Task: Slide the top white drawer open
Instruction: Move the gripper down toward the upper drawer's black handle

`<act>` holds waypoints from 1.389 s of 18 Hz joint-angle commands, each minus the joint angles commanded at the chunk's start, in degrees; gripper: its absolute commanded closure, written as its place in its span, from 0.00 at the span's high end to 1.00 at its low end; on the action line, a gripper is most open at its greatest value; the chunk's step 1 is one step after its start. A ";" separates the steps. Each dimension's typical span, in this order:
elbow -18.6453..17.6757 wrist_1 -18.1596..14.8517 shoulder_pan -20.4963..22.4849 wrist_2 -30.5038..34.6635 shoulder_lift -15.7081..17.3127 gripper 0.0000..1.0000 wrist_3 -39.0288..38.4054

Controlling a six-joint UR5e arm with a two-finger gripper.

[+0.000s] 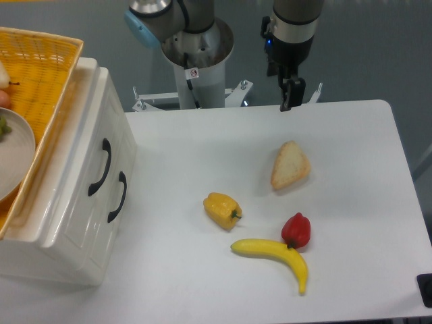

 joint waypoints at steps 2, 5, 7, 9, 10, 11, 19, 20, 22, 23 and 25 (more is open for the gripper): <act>0.00 0.00 -0.18 0.00 0.00 1.00 0.00; 0.00 0.00 -0.27 0.00 0.00 1.00 -0.18; 0.00 0.00 -0.36 -0.09 0.00 1.00 -0.18; -0.09 0.00 -0.97 -0.26 -0.26 1.00 -1.14; -0.17 0.00 -1.23 -0.44 -0.35 1.00 -3.58; -0.26 0.00 -1.76 -0.79 -0.44 1.00 -6.83; -1.40 0.26 -6.50 -1.05 -0.88 1.00 -24.78; -1.49 0.18 -6.94 -0.88 -0.97 1.00 -26.27; -1.76 0.17 -8.35 -0.79 -1.32 1.00 -32.31; -2.02 0.18 -9.40 -1.05 -1.67 1.00 -35.57; -2.02 0.09 -11.51 -2.10 -1.93 1.00 -41.37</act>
